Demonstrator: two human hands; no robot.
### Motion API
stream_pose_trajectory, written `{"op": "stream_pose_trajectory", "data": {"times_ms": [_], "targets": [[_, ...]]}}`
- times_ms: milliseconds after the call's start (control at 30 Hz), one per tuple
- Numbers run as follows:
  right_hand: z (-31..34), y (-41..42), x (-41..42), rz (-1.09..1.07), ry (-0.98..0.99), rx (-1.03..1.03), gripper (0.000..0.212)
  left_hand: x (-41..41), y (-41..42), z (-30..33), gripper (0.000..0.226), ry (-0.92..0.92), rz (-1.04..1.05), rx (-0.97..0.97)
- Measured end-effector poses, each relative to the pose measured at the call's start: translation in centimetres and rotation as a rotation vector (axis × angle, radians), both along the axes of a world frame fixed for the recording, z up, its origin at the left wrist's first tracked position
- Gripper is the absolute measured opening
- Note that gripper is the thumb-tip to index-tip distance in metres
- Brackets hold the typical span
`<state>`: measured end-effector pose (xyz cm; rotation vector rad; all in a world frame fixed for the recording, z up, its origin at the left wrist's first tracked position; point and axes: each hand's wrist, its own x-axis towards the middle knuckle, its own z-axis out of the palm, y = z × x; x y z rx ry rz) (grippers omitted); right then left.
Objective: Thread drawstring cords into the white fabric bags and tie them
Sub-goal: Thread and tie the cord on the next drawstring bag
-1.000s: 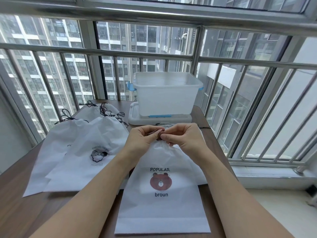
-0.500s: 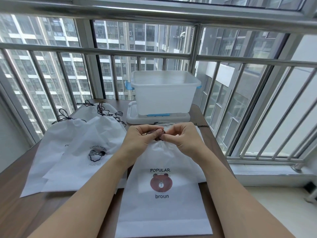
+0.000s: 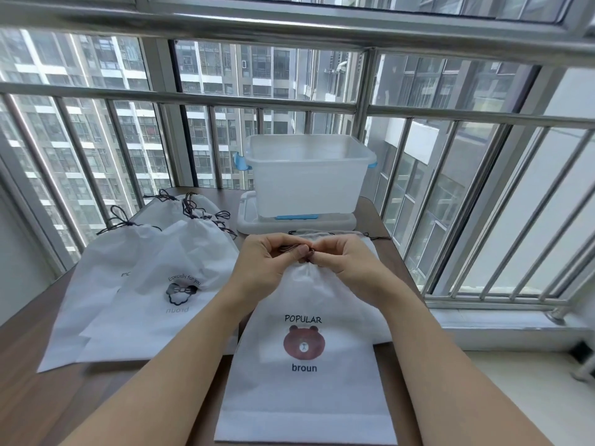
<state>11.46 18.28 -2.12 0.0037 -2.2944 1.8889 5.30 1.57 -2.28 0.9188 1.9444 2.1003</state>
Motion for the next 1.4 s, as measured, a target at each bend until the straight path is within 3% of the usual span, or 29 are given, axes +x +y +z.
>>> {"op": "stream_pose_trajectory", "data": {"times_ms": [133, 233, 367, 600, 800, 967, 1067, 1200, 1400], "targets": [[0.2, 0.7, 0.6, 0.110, -0.108, -0.191, 0.011, 0.1, 0.1, 0.0, 0.010, -0.052, -0.024, 0.030], [0.4, 0.8, 0.9, 0.181, -0.167, -0.219, 0.012, 0.2, 0.1, -0.1, 0.010, -0.079, -0.044, 0.035], [0.7, 1.8, 1.4, 0.189, -0.236, -0.322, 0.025, -0.1, -0.1, 0.0, 0.010, -0.109, -0.055, 0.055], [0.3, 1.1, -0.4, 0.067, -0.104, -0.553, 0.027, 0.2, 0.0, 0.3, 0.017, -0.088, -0.086, 0.062], [-0.1, 1.1, -0.6, 0.082, -0.230, -0.751, 0.033, 0.3, 0.2, 0.2, 0.017, -0.079, -0.041, 0.065], [-0.4, 0.8, -1.0, 0.143, -0.236, -0.834, 0.079, 0.0, 0.3, -0.1, 0.024, 0.014, 0.038, 0.036], [-0.3, 0.8, -0.8, 0.147, -0.237, -0.841, 0.065, 0.0, 0.3, -0.2, 0.023, 0.112, 0.057, -0.005], [0.1, 0.6, -0.5, 0.125, -0.223, -0.859, 0.025, -0.1, 0.3, -0.5, 0.015, 0.170, 0.061, -0.024], [0.0, 0.1, -0.3, 0.121, -0.312, -0.914, 0.031, 0.1, 0.4, -0.6, 0.015, 0.253, 0.076, -0.066]]}}
